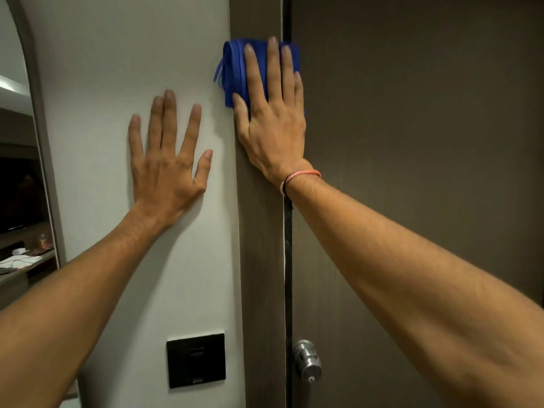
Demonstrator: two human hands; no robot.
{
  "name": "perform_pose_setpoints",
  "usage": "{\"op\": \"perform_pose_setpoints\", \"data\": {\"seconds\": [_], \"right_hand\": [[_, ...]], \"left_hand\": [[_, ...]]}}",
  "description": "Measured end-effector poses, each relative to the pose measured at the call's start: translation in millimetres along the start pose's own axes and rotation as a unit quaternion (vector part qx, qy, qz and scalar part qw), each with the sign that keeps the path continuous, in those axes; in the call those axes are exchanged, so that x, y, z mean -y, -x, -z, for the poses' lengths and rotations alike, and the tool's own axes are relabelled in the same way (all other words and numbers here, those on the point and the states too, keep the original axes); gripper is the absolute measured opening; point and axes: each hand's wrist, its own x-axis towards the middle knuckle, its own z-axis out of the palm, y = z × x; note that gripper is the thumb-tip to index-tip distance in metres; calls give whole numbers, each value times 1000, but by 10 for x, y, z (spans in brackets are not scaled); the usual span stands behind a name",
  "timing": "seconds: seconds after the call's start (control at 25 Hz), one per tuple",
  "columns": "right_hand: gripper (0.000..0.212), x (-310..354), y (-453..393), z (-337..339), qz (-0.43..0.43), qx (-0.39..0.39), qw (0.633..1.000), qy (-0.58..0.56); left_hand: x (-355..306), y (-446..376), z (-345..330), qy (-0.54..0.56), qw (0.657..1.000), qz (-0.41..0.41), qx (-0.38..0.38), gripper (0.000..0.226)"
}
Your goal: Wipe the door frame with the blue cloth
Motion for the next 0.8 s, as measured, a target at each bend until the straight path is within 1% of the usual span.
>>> {"op": "perform_pose_setpoints", "data": {"seconds": [0.16,0.28,0.48,0.6,0.72,0.8], "right_hand": [[63,65,770,-131,-15,-7,1000,-15],[62,101,1487,-227,-13,4,1000,-23],[64,113,2549,-411,-32,57,998,-10],[69,146,3151,-451,-27,100,995,-8],[71,171,3465,-429,-29,122,992,-7],[68,161,3371,-389,-22,120,992,-14]], "left_hand": [[-21,596,16,-8,999,-2,36,76],[-43,1048,40,-9,998,-2,60,77],[-118,1545,19,-31,997,11,70,77],[-174,1759,-12,-37,997,14,72,76],[-191,1842,-50,-44,997,16,53,74],[-176,1868,-62,-42,998,18,49,75]]}}
